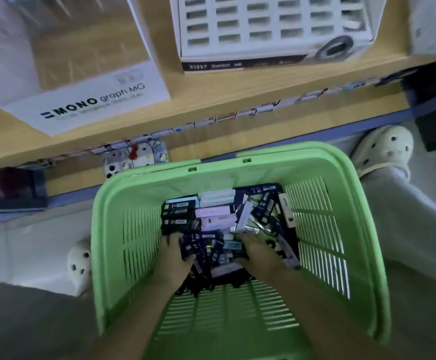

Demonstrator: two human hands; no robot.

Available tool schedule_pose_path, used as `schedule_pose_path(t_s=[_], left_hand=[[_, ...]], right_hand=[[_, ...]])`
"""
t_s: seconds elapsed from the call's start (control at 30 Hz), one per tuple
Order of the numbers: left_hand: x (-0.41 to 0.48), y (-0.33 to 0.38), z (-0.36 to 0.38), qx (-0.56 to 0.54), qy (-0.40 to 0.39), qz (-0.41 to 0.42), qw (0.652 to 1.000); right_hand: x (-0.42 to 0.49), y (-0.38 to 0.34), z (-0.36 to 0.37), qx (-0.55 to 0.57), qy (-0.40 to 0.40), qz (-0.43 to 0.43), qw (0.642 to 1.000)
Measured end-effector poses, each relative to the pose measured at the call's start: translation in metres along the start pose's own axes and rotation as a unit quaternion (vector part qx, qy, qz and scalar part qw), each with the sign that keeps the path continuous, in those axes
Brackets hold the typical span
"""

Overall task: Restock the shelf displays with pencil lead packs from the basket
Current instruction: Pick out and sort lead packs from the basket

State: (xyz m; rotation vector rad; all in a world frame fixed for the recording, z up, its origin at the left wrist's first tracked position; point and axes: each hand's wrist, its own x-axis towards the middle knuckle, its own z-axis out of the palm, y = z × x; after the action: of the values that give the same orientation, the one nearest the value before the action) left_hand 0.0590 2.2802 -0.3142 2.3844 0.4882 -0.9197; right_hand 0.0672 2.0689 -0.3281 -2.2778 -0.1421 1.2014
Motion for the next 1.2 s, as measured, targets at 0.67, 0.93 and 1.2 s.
schedule_pose_path(t_s=[0.67,0.93,1.2], left_hand=[[0.006,0.038,0.022,-0.227,-0.05,-0.047,0.971],[0.006,0.045,0.01,-0.354,0.037,-0.122,0.926],[-0.006,0.069,-0.019,-0.552,-0.005,-0.15,0.82]], right_hand=[[0.025,-0.027,0.02,0.231,0.0,0.105,0.967],[0.006,-0.04,-0.005,0.383,0.039,0.086,0.919],[-0.021,-0.075,-0.029,0.461,0.144,0.057,0.874]])
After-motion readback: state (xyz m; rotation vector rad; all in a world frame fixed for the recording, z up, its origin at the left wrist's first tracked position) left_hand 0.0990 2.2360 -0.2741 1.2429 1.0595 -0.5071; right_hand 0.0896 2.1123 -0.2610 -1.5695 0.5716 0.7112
